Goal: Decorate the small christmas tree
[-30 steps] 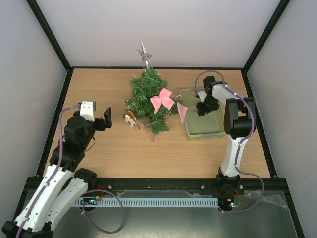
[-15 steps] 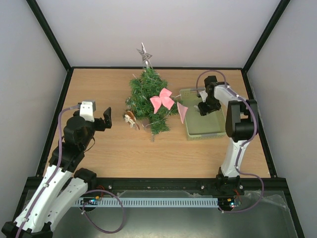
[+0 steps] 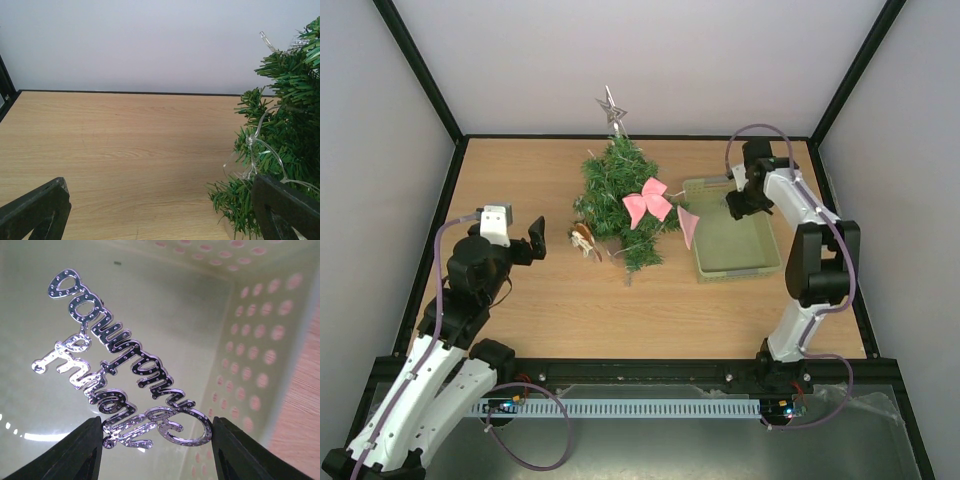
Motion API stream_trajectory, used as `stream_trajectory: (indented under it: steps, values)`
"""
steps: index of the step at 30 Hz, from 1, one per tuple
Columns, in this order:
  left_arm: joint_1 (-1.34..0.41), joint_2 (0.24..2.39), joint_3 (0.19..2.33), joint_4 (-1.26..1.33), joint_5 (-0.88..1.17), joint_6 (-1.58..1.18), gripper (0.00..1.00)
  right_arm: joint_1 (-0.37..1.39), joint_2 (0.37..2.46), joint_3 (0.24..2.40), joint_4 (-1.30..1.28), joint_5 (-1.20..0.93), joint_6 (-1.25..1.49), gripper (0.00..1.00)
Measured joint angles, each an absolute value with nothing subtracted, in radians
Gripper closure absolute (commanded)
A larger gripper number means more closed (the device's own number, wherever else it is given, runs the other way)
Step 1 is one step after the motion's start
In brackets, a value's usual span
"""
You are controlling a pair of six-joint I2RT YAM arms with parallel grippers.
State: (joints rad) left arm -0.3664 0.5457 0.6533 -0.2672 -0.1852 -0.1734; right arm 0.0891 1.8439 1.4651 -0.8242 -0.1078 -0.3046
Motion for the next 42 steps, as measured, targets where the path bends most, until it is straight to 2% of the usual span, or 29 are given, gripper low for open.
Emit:
stream_trajectory:
  steps: [7, 15, 19, 25, 31, 38, 42]
  values:
    - [-0.366, 0.555, 0.676, -0.29, -0.162, -0.221, 0.0, 0.123, 1.695, 1.488, -0.856, -0.087, -0.282, 0.43]
    - [-0.366, 0.615, 0.843, -0.345, 0.011, -0.278, 0.02, 0.232, 1.511, 1.547, -0.899, -0.067, -0.253, 0.43]
    - [-0.366, 0.645, 0.941, -0.386, 0.102, -0.308, 0.07, 0.278, 1.411, 1.549, -0.926, -0.062, -0.237, 0.43]
    - [-0.366, 0.682, 1.066, -0.419, 0.258, -0.38, 0.2, 0.342, 1.272, 1.571, -0.965, -0.078, -0.218, 0.43]
    - [-0.376, 0.752, 1.154, -0.383, 0.418, -0.502, 0.26, 0.38, 1.156, 1.577, -0.971, -0.142, -0.216, 0.43]
    - [-0.466, 0.861, 1.255, -0.315, 0.47, -0.601, 0.29, 0.38, 1.063, 1.521, -0.957, -0.286, -0.22, 0.44]
    - [-0.603, 0.934, 1.29, -0.299, 0.43, -0.614, 0.3, 0.38, 1.036, 1.497, -0.923, -0.391, -0.221, 0.45]
